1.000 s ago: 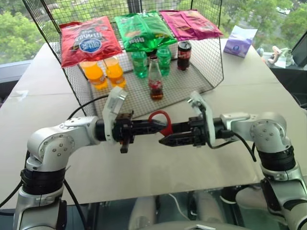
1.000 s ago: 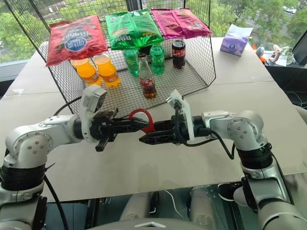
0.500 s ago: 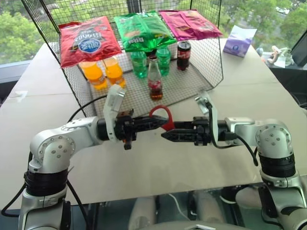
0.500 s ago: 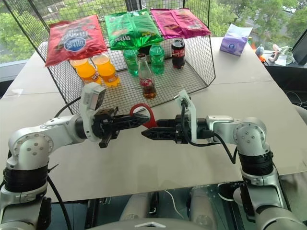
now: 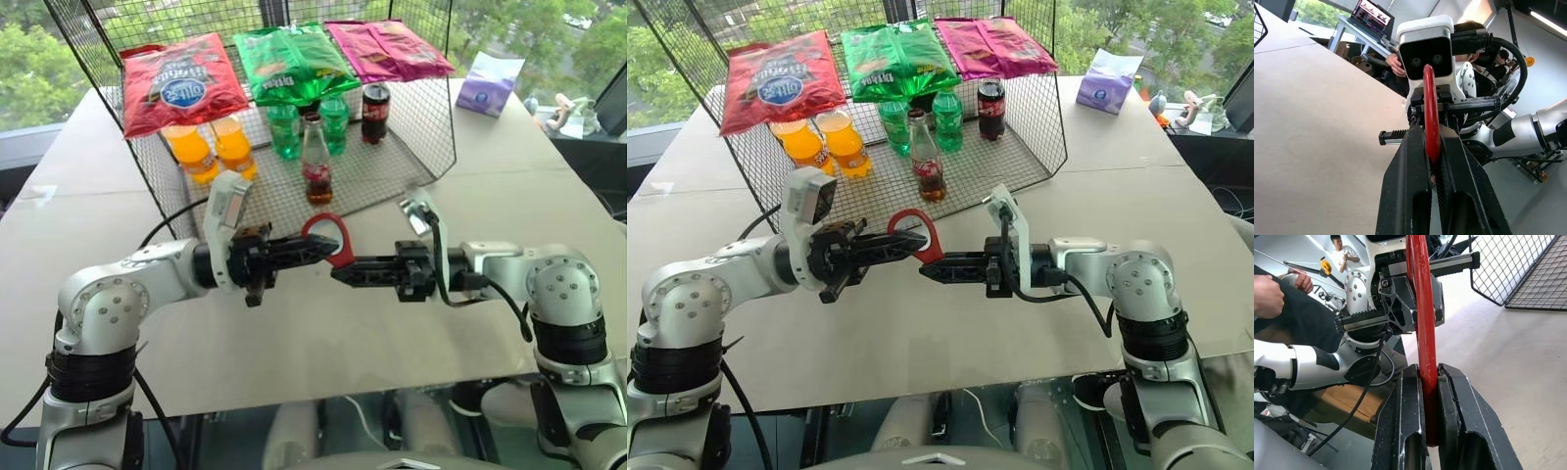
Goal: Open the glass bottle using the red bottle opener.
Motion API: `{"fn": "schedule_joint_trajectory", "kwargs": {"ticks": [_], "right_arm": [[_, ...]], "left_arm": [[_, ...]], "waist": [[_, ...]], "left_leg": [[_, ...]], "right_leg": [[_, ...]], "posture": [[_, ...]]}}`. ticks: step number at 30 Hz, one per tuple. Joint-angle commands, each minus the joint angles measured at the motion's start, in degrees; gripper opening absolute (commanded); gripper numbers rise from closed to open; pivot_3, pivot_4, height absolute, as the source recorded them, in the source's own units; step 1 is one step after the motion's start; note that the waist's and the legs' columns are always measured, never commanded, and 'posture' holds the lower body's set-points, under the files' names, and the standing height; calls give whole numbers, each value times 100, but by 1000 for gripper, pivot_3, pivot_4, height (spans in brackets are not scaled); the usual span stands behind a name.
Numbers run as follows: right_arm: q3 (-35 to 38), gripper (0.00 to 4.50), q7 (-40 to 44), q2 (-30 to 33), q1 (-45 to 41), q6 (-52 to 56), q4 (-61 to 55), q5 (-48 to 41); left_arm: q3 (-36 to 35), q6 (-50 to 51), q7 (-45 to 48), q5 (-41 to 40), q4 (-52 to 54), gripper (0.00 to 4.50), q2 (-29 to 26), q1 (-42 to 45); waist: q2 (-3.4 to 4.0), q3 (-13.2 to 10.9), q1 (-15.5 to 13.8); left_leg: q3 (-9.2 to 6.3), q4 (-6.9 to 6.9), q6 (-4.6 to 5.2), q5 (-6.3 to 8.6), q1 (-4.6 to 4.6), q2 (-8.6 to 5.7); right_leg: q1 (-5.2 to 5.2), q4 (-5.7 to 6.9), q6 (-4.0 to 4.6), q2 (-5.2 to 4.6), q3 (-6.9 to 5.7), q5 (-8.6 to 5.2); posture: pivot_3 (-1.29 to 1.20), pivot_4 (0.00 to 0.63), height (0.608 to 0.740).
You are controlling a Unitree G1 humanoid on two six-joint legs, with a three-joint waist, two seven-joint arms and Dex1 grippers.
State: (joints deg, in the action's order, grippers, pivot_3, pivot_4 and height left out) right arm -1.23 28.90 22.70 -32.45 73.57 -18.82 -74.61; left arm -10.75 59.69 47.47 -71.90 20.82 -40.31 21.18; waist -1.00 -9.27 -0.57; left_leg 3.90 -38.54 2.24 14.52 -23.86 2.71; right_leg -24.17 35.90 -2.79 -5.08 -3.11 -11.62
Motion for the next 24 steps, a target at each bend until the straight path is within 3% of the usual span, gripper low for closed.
{"fn": "schedule_joint_trajectory", "kwargs": {"ticks": [1,8,9,14,17,21,24], "right_arm": [[96,0,-31,127,32,-61,-51,24],[574,0,-410,259,458,-433,-325,-16],[659,0,-494,257,510,-483,-350,-72],[911,0,-857,279,763,-733,-585,-164],[934,0,-1037,292,854,-954,-756,28],[914,0,-1310,183,890,-1214,-878,138],[907,0,-1559,75,894,-1388,-985,192]], "left_arm": [[-288,-90,-185,-164,217,1094,-80,24],[-764,-566,-816,210,684,4184,-14,-739],[-763,-709,-999,360,758,4428,63,-775],[-478,-1704,-1811,1792,733,4428,541,-576],[65,-2339,-2356,3097,-38,4428,755,91],[644,-2985,-2664,4251,-939,4428,1076,795],[669,-3170,-2742,4524,-1411,4428,1349,1141]], "waist": [[0,0,0],[-1,-1,-1],[-1,-1,-7],[-2,-1,-23],[-2,-1,-48],[-3,-1,-27],[-6,-3,-14]], "left_leg": [[0,0,0,0,0,0],[8,11,0,0,-1,0],[9,11,0,0,-1,0],[7,7,-1,0,-1,-4],[10,6,0,-1,0,-4],[8,5,-1,-3,0,-8],[12,6,1,-1,-6,-9]], "right_leg": [[0,0,0,0,0,0],[-8,-3,-3,0,9,2],[-8,-4,-2,0,9,1],[-4,-4,3,1,14,-1],[-4,-3,3,3,20,-1],[-2,-3,-1,13,33,1],[-7,-7,-20,15,38,12]], "posture": [[0,150,740],[0,150,740],[0,150,740],[0,150,740],[0,150,740],[0,150,740],[0,150,740]]}}
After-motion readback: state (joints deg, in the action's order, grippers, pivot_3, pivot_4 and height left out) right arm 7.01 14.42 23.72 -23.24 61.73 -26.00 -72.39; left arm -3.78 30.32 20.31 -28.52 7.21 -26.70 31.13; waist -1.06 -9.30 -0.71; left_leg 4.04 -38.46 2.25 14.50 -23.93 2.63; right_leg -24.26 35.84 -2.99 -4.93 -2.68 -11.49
